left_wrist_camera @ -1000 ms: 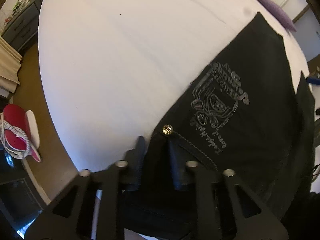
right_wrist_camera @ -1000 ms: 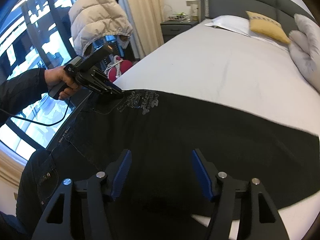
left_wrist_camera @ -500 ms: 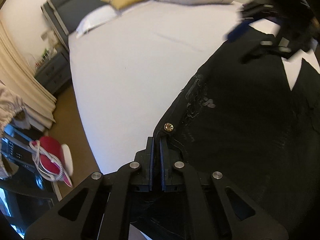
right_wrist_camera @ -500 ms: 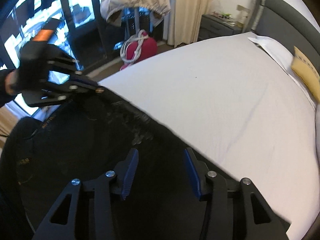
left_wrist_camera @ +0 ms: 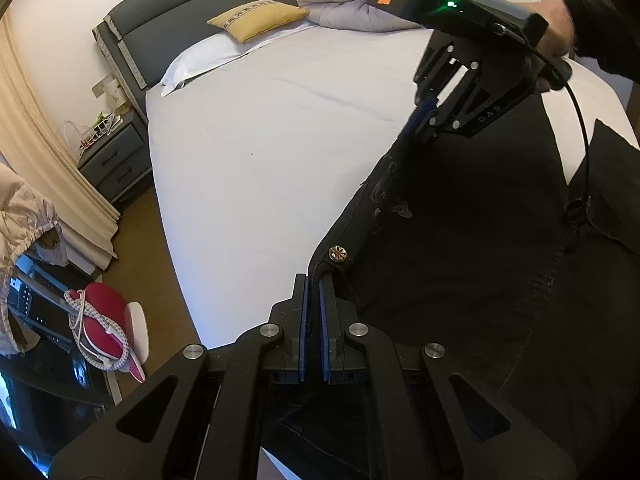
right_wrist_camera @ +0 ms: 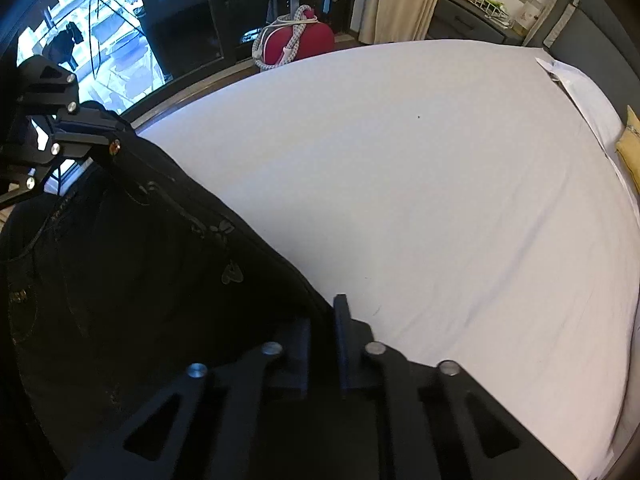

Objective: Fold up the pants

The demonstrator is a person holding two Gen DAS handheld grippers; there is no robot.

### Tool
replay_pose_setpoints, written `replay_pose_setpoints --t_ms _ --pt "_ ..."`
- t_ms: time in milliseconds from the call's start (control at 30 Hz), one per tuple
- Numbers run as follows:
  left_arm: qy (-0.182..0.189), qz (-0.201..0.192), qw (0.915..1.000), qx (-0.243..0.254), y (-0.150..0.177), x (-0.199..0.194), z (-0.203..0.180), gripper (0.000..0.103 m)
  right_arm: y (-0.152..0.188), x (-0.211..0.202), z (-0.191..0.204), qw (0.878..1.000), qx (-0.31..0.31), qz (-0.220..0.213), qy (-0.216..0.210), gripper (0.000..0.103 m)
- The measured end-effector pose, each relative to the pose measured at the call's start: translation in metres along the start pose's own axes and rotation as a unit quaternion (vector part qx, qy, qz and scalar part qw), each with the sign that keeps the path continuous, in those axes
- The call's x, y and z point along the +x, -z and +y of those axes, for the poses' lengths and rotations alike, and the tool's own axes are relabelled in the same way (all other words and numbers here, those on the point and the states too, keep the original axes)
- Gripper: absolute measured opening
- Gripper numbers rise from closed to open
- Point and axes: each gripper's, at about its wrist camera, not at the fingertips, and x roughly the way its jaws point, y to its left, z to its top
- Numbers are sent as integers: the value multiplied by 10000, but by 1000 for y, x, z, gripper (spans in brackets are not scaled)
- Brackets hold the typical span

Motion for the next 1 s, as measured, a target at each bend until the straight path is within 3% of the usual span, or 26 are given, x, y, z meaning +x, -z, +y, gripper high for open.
replay_pose_setpoints --t_ms 333,667,1000 --pt "74 0 9997 -252 7 -23 -10 4 18 -28 47 9975 308 -616 -171 5" --pt "166 17 9995 -260 34 -72 -52 4 46 -42 114 9952 133 -845 -484 5" --pt "405 342 9973 500 101 -120 -136 4 132 -79 218 9930 -1002 -420 461 5"
